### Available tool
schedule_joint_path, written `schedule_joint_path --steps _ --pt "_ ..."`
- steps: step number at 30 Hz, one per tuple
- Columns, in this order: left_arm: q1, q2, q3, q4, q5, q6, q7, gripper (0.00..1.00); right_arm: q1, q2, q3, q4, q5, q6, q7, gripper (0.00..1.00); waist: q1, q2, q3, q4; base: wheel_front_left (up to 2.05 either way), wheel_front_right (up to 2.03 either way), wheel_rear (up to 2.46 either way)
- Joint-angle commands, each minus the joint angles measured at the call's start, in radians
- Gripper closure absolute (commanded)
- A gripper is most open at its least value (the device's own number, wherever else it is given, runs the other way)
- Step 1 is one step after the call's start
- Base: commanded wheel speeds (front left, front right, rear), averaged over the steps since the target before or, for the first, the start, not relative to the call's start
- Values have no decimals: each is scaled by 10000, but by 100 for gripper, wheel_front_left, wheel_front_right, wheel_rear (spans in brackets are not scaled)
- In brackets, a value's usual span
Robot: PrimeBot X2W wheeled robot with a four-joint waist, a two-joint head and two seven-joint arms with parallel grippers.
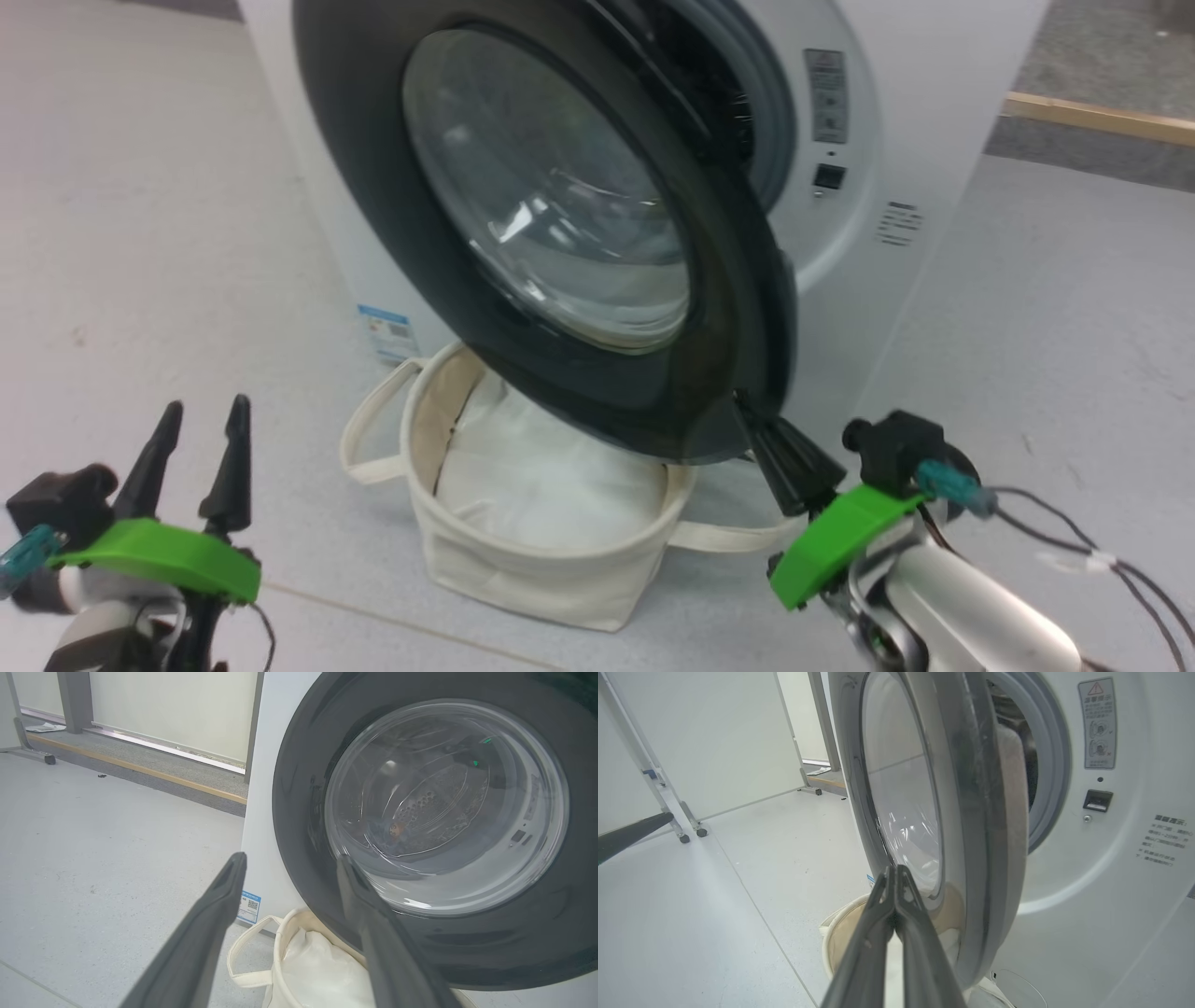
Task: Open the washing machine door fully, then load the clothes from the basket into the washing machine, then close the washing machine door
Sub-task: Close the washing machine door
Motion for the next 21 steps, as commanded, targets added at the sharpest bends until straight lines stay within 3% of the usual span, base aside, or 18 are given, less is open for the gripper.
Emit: schedule_joint_path --steps 1,11,21 --pt "-603 268 298 -340 -73 -57 -120 0 -323 80 43 -193 66 4 -50 100 0 -1 65 185 0 0 0" --pt "-609 186 -94 -489 -297 -57 -120 0 -1391 277 -205 1645 255 4 -131 100 0 -1 287 795 0 0 0" --pt "-616 191 29 -944 -393 -57 -120 0 -1755 234 -1634 1694 -382 4 -137 100 0 -1 1048 706 0 0 0"
